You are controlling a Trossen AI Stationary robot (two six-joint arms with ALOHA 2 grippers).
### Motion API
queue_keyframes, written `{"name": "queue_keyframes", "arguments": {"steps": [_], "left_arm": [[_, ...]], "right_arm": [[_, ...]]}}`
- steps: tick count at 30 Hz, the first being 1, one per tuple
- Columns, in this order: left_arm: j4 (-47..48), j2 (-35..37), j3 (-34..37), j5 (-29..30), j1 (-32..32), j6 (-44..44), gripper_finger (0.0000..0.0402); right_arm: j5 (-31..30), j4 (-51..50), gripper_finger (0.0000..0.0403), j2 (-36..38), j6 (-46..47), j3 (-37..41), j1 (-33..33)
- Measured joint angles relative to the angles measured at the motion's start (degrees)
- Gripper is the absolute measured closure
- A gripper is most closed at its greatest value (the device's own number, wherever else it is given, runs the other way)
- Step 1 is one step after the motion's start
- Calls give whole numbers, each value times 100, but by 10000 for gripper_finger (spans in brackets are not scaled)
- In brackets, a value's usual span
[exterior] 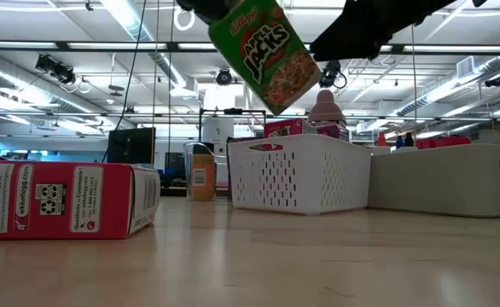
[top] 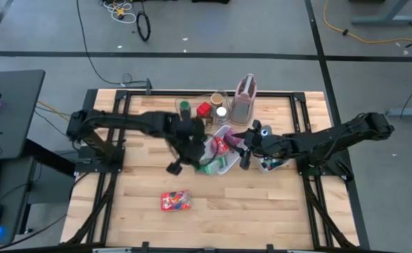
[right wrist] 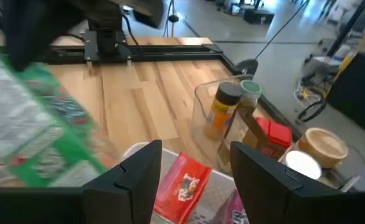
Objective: Pick & Place Kitchen Items
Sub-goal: Put the green cereal box into the white bin
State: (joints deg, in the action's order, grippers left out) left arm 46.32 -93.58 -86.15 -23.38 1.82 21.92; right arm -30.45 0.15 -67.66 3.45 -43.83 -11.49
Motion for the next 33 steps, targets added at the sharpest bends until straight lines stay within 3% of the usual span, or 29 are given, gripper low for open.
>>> {"name": "queue_keyframes", "arguments": {"steps": [3, 7, 12, 20, 27, 33], "left_arm": [[162, -20, 0, -441, -443, 669, 398], [686, -167, 16, -552, -871, 1675, 399], [992, -526, 19, -760, -1029, 2493, 399], [886, -977, 11, 140, -1059, 2706, 389], [1407, -865, -62, -242, -1023, 3122, 396], [1313, -862, -74, 347, -976, 3396, 387]], "right_arm": [[18, -34, 202, -34, 284, 0, 0], [17, -27, 202, -40, 662, 1, 0], [202, -109, 202, -82, 938, 11, 3], [320, 181, 202, -404, 956, 14, 4], [297, 373, 202, -695, 603, 20, 10], [241, 706, 202, -1188, 657, 14, 175]]}}
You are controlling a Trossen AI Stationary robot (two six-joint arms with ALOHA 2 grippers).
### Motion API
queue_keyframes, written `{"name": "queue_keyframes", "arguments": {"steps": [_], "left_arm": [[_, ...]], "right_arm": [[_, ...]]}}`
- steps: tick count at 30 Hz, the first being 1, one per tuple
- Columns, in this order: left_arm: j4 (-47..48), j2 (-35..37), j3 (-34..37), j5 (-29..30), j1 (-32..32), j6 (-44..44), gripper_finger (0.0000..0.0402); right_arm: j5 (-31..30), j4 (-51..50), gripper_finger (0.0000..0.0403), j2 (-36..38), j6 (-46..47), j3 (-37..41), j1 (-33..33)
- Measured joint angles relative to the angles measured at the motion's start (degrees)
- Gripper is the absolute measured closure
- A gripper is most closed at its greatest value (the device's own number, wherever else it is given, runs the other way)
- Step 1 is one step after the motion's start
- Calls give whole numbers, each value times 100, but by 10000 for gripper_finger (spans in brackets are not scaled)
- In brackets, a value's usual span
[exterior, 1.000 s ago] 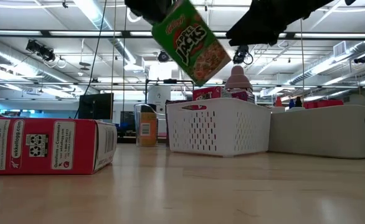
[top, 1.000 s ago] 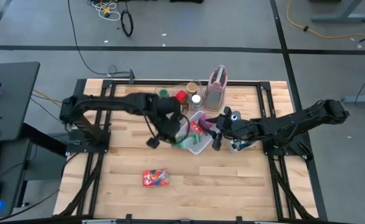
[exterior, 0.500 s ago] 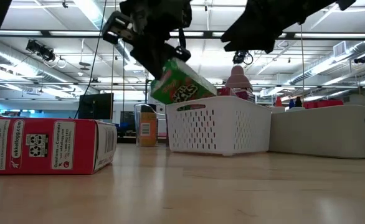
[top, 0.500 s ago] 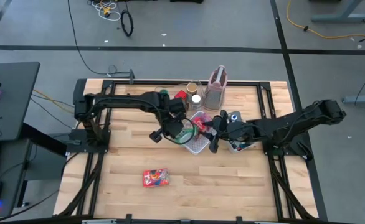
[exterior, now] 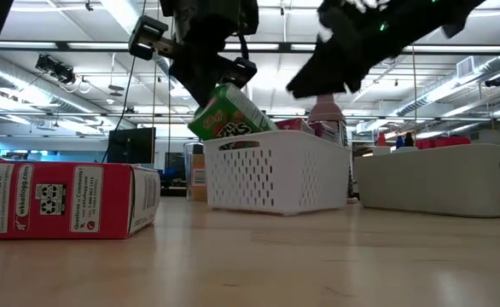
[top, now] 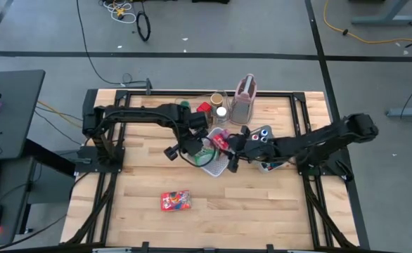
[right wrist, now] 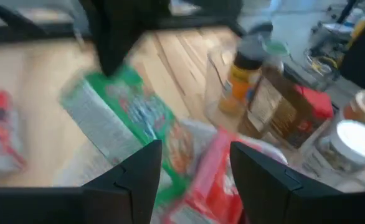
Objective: Pick & Place Kitchen Items
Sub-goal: Put the green cereal box into the white bin
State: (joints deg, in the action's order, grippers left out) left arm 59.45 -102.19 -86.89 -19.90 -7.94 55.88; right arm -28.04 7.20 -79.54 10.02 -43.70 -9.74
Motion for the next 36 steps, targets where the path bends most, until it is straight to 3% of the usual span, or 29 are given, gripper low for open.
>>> {"name": "queue_keyframes", "arguments": {"steps": [9, 13, 23, 26, 31, 36], "left_arm": [[61, -11, 0, -70, 28, 76, 396], [57, -9, 0, -63, 24, 299, 389], [-166, 23, 0, 220, 24, 216, 391], [-604, 26, 0, 515, 28, -226, 378], [-1420, 26, -4, 1547, 28, -1099, 355], [-1729, 26, -7, 1720, 35, -1469, 328]], "right_arm": [[218, 1386, 228, -1132, -1104, -62, 239], [-283, 1407, 270, -1400, -1408, -147, 235], [598, 1407, 381, -1465, -2040, -169, 234], [775, 1367, 395, -1465, -2176, -169, 193], [605, 1347, 396, -1472, -2188, -167, 184], [222, 1363, 391, -1472, -2090, -167, 166]]}}
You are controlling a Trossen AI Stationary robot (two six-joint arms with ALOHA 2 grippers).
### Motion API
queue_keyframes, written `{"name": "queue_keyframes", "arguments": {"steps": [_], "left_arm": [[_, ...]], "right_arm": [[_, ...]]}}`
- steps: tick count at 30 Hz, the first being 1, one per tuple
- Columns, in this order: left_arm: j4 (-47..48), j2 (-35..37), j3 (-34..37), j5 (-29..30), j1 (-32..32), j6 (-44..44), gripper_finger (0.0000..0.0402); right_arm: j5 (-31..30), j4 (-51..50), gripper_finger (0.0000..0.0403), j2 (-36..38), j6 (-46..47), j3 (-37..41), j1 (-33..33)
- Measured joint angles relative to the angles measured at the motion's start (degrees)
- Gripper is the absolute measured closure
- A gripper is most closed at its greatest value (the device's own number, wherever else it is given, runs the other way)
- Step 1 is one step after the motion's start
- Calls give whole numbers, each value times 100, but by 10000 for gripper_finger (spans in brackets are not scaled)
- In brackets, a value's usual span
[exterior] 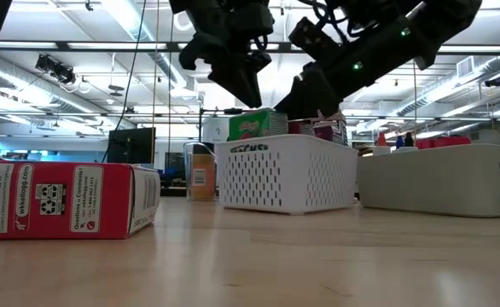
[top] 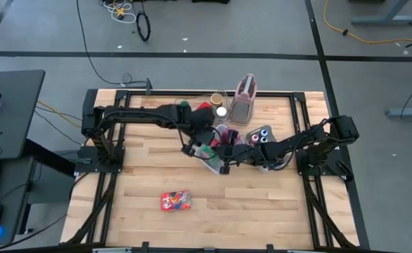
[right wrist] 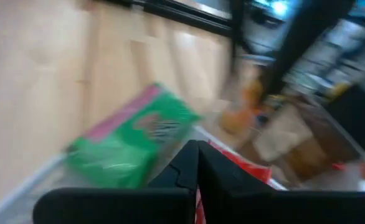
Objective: Pick & Place Kitchen Items
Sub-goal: Put the green cereal box into the white bin, then put the red cereal box into the white bin
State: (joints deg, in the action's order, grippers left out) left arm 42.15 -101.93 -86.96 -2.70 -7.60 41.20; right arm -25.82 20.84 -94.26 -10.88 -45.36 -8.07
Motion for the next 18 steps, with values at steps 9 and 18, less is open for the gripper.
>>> {"name": "queue_keyframes", "arguments": {"steps": [9, 18], "left_arm": [[129, 145, 0, 290, 0, -540, 295], [557, 1501, -2, 343, 92, -1407, 307]], "right_arm": [[-1346, 3, 390, 3, 440, 0, -5], [-1430, 40, 397, 710, 440, 7, -413]]}}
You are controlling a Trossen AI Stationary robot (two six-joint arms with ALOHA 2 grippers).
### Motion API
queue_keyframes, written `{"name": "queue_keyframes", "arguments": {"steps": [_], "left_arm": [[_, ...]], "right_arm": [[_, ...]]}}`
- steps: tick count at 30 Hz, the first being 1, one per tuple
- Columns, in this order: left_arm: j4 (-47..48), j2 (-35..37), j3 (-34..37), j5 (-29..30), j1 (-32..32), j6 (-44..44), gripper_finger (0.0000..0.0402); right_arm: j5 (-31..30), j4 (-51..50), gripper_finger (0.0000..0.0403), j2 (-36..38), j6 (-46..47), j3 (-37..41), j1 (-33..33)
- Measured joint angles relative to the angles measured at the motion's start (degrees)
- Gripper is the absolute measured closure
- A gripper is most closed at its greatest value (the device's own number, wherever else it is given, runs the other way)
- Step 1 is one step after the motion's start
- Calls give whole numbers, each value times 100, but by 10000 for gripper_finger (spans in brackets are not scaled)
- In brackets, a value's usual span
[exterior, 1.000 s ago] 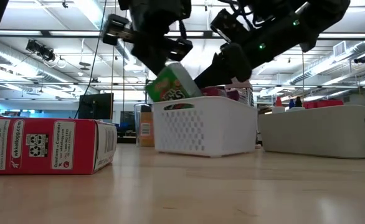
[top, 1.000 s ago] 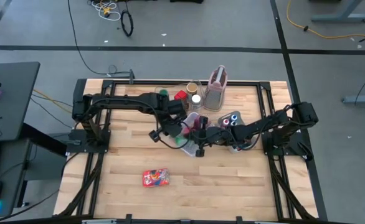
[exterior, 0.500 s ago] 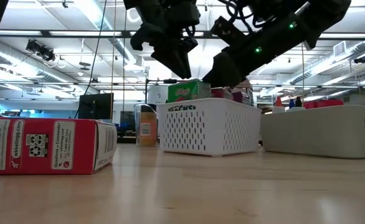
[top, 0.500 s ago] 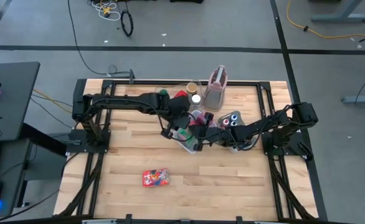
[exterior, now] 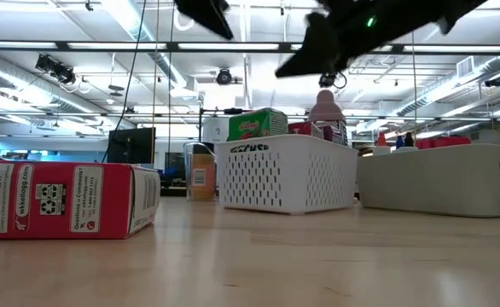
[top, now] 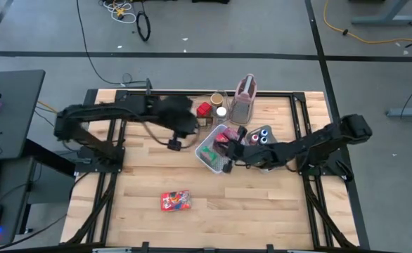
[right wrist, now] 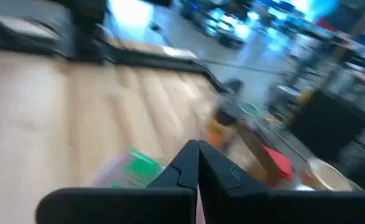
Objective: Pick & Place Kitchen Items
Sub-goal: Put the red cereal box into the white bin
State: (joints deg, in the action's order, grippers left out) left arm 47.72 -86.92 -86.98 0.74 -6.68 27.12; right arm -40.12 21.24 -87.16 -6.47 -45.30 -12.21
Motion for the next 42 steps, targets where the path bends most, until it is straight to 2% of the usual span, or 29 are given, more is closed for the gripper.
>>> {"name": "queue_keyframes", "arguments": {"steps": [2, 5, 7, 9, 13, 17, 23, 27, 31, 34, 38, 42], "left_arm": [[24, 367, 2, -7, 53, -164, 311], [-21, 884, 61, -9, 168, -404, 317], [-157, 1215, 278, -47, 276, -495, 321], [-310, 1532, 610, -84, 405, -641, 325], [-884, 2140, 1619, -63, 766, -1192, 334], [-1856, 2591, 2813, -31, 1262, -1814, 340], [-3077, 2695, 4062, 17, 2045, -2830, 349], [-3899, 2574, 4715, 536, 2399, -3398, 345], [-3630, 2582, 4896, 731, 2472, -4240, 317], [-3314, 2582, 4907, 710, 2470, -5387, 286], [-3117, 2584, 4905, 30, 2472, -7106, 246], [-2762, 2567, 4901, -806, 2523, -9067, 222]], "right_arm": [[357, -5, 395, 188, 1, 0, -103], [1373, 22, 384, 368, 1, -3, -207], [2098, 47, 372, 390, -34, -4, -268], [2477, 260, 359, 368, -108, -2, -332], [2576, 626, 328, 243, -161, -4, -457], [2619, 950, 288, 100, -176, -4, -542], [2881, 1826, 226, -233, -165, -2, -566], [3346, 2072, 199, -456, -152, -29, -563], [3337, 2062, 191, -758, 102, -236, -566], [3361, 2056, 191, -997, 80, -451, -564], [3359, 1951, 193, -1345, -5, -854, -545], [3359, 1356, 193, -1679, -280, -1273, -531]]}}
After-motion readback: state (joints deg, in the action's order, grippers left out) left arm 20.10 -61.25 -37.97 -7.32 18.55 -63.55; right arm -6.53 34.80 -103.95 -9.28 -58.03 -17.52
